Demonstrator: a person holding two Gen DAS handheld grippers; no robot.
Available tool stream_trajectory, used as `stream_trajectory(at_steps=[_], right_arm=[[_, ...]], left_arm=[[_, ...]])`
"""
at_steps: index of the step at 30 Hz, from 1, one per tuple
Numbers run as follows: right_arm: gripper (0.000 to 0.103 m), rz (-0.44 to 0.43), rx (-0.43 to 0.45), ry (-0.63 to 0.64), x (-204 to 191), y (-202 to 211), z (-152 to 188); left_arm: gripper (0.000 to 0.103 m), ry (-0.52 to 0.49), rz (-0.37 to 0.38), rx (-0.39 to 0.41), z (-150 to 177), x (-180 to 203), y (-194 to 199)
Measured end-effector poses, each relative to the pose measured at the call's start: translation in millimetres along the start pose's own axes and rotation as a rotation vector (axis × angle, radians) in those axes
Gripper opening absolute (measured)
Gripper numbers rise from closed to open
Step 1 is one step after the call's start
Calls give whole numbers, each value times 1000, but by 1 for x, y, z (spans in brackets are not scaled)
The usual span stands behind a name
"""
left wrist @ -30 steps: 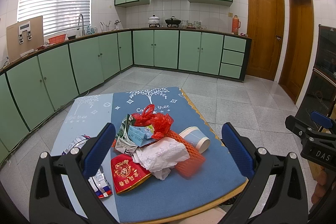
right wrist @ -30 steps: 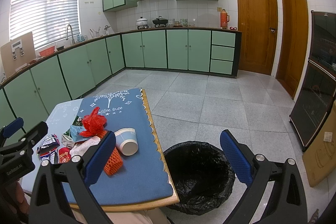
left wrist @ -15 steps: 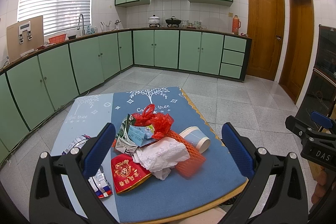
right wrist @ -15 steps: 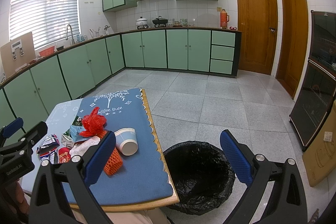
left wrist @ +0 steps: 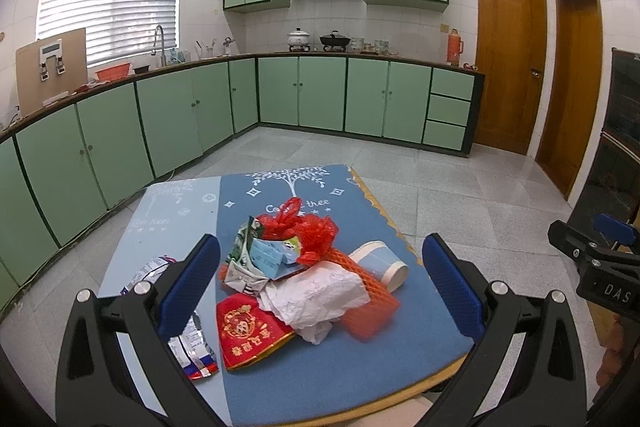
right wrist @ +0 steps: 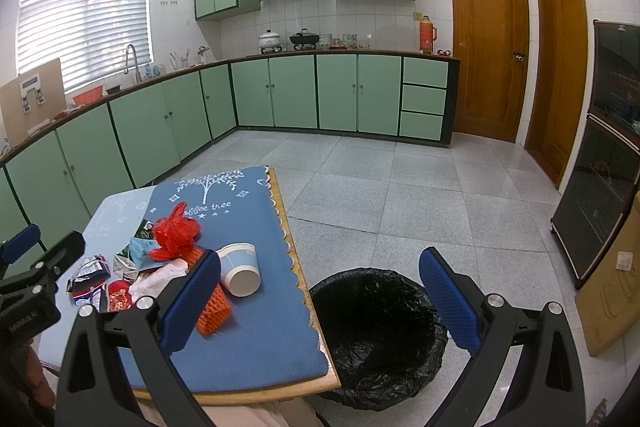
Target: Collect trash
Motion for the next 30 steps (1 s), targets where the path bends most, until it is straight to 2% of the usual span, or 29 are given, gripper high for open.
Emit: stream_trajectory(at_steps=[5,10,17,22,30], right_arm=[[97,-18,-18,24,-7,-17,3],[97,-48,-36,60,-21,-45,4],[88,-128,-90,112,-52,-92,6],[81,-189,-152,104,-70,-134,4],[79,-205,-171,147,-97,-164,-10]], left_arm=[[98,8,-53,15,7,-17,-12],[98,21,-71,9,16,-34,-30],[98,56,-112,-42,32,-62,-64],[98,78,-134,-67,34,-78,-83],[98,104,-151,-112,39,-96,-111]])
Point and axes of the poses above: each gripper's, at about its wrist camera, not at the fingertips, and y roughly against the way its jaws point, x to its right, z to its underside, the point moved 9 cm from there along -y, roughly the way its jaws point, and after that the axes turned 14 degrees about -x, right-handed, at the moved point
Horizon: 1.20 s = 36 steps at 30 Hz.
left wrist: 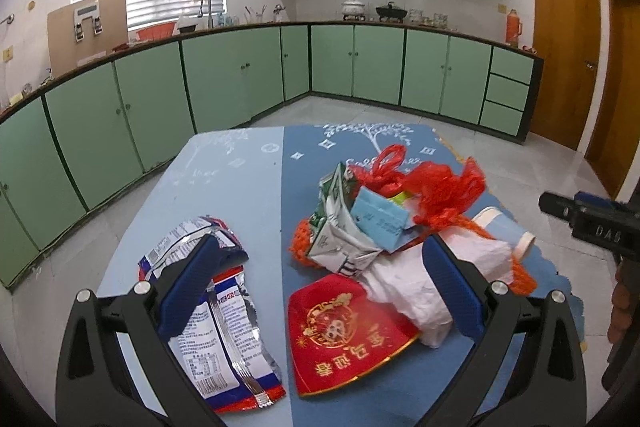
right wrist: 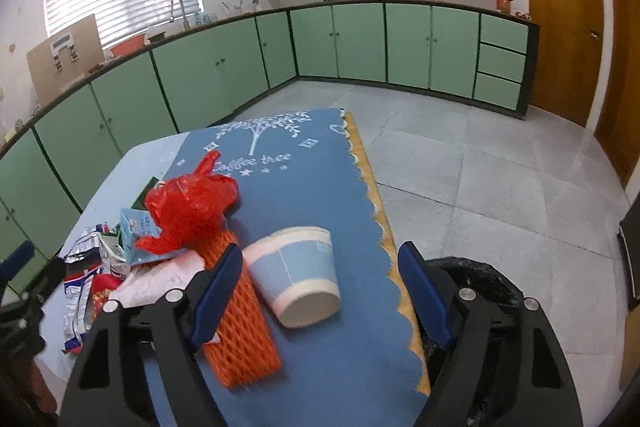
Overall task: Collect trash
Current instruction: 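Close the right gripper on the red plastic bag while the left tool reaches toward the green milk carton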
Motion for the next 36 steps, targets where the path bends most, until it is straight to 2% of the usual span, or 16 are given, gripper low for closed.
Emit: stream_trajectory(at_steps=[7,12,16,22,25,29,31,32,34,36], right_arm=[[77,-78,-5,87,-46,-12,-16],[69,-115,-25,126,-74,-27,-23],[60,-148,-52,135,-89,-35,-27],[60,-207,-47,130,-102,-27,-34],[60,-179,-45,163,-109,-29,-38],[59,-156,-92,155,-110,-49,-36],[51,-144,-123,154,-108,-58,-32],[42,-147,-144,150,-107,-64,-29],[38,-150,-147,144,-104,-67,-27],[27,-156,-137,153,-103,-65,-29]], left_arm=[[94,31,-26,-37,1,-20,-18],[94,49,-61,-48,-1,-40,-26],[94,51,-58,-58,-4,-46,-32],[94,44,-26,-68,-3,-43,-38],[94,52,-19,-72,-3,-45,-41],[94,48,-9,-71,-4,-43,-44],[94,46,-1,-67,-6,-42,-44],[94,45,5,-65,-8,-41,-44],[94,44,20,-59,-12,-37,-44],[94,41,33,-58,-16,-33,-46]])
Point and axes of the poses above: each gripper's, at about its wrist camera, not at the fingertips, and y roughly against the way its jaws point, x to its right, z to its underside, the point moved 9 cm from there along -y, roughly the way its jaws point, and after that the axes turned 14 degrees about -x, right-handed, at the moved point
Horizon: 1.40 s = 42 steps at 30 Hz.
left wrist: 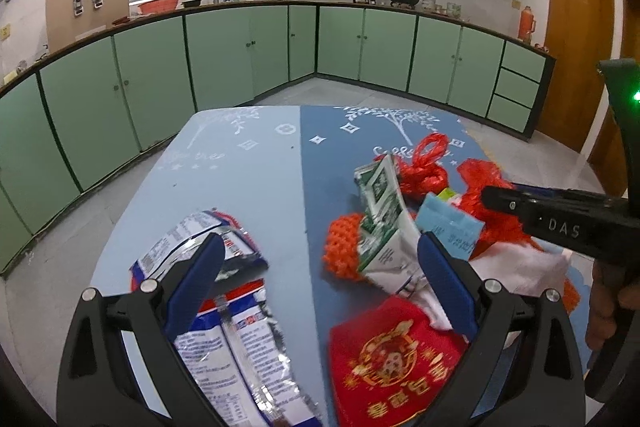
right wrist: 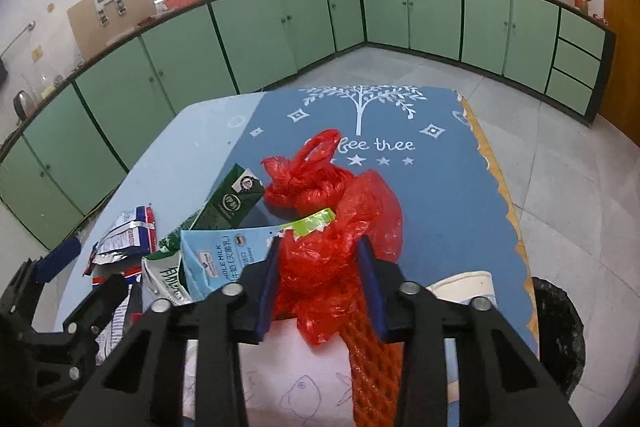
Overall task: Collect trash
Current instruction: 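Close the right gripper on the red plastic bag while the left tool reaches toward the green milk carton, then grasp the green milk carton with the left gripper while the right gripper holds the red bag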
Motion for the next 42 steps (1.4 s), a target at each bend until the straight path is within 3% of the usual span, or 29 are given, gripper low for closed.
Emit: stream_trajectory(at_steps=[3,6,10,13,19,20,22,23,27,42], right_arm=[[18,-17,18,-5,3,8,-3],[18,-9,37,6,5,16,-4],[18,-19,49,5,5,24,-2],[18,-13,54,15,4,26,-3],[18,-13,65,19,4,30,-4],[18,-13,65,19,4,30,-4],[18,-11,66,17,5,31,-3],[18,-11,66,15,5,32,-3],[18,-10,71,9,7,37,-1],[17,-29,180,16,15,95,-6]], left_arm=[[94,2,22,-11,-6,6,-7],[93,2,31,-22,-7,12,-15],[66,12,86,-65,-7,18,-27],[59,17,132,-91,-3,22,-31],[56,22,183,-141,5,32,-39],[53,24,189,-147,6,33,-40],[39,26,208,-152,5,35,-41],[39,28,212,-153,5,36,-40],[37,27,210,-128,2,36,-34],[35,10,198,104,-30,41,44]])
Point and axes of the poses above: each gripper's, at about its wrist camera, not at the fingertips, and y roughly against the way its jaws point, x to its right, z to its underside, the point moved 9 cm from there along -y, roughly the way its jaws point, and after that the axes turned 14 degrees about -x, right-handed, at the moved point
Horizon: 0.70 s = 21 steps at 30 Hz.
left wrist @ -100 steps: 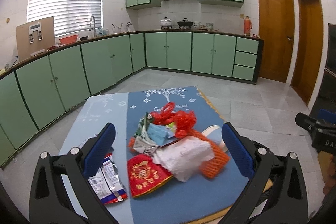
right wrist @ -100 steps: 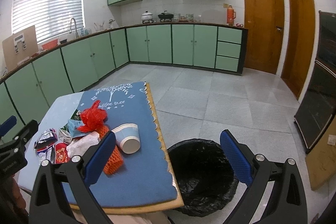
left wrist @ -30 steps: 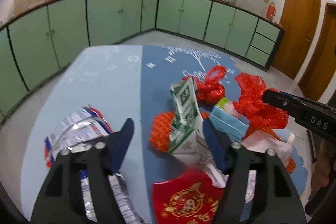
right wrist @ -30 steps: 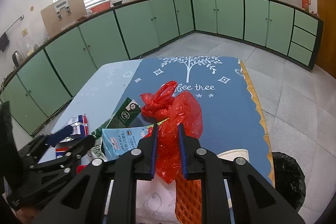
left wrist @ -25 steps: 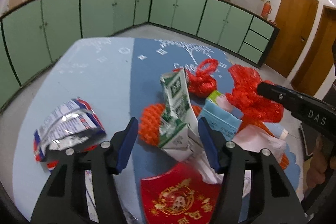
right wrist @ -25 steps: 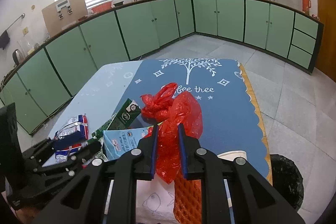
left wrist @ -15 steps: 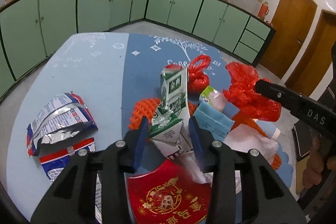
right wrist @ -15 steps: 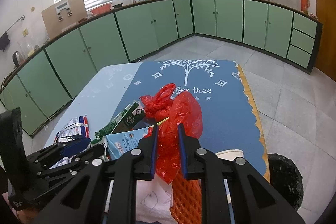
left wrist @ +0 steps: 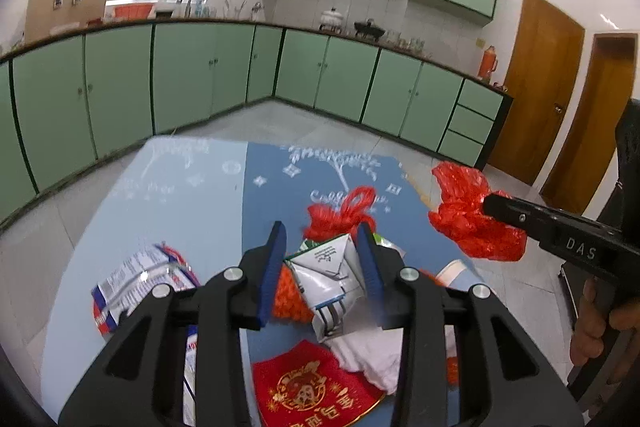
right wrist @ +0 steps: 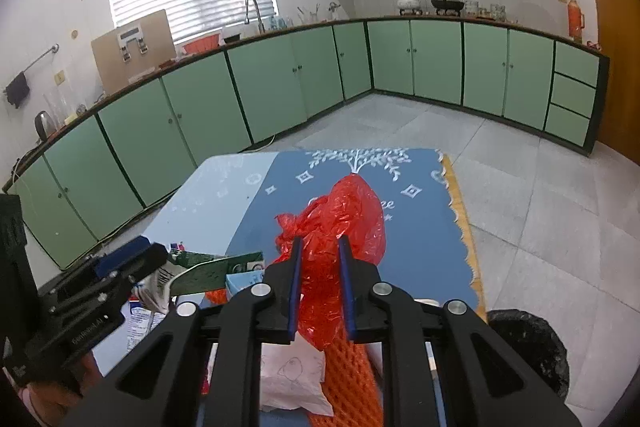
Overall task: Collect trash
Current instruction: 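Grasp the green milk carton with the left gripper while the right gripper holds the red bag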
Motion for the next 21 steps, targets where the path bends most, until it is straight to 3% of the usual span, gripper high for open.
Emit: stream_trajectory(at_steps=[5,8,12,14,15,16,18,21], right_arm=[[17,2,25,-10,9,14,0],[16,0,15,-23,13,13,4],[16,-4,-10,-30,14,7,14],[17,-8,-21,-33,14,4,19],[17,-10,-28,-34,13,2,21],[17,-11,-36,-33,12,0,23],[16,-10,-45,-31,12,-2,27],[17,-9,-57,-28,10,-5,32]], left_arm=[[34,-26,16,30,-9,14,7],[33,-36,14,8,-3,18,0],[9,-45,13,-80,18,17,-14],[14,-37,15,-144,36,13,-25],[24,-31,11,-176,44,10,-29],[40,-25,9,-191,51,8,-31],[58,-10,2,-213,61,1,-34],[71,-8,-11,-227,65,-3,-37]])
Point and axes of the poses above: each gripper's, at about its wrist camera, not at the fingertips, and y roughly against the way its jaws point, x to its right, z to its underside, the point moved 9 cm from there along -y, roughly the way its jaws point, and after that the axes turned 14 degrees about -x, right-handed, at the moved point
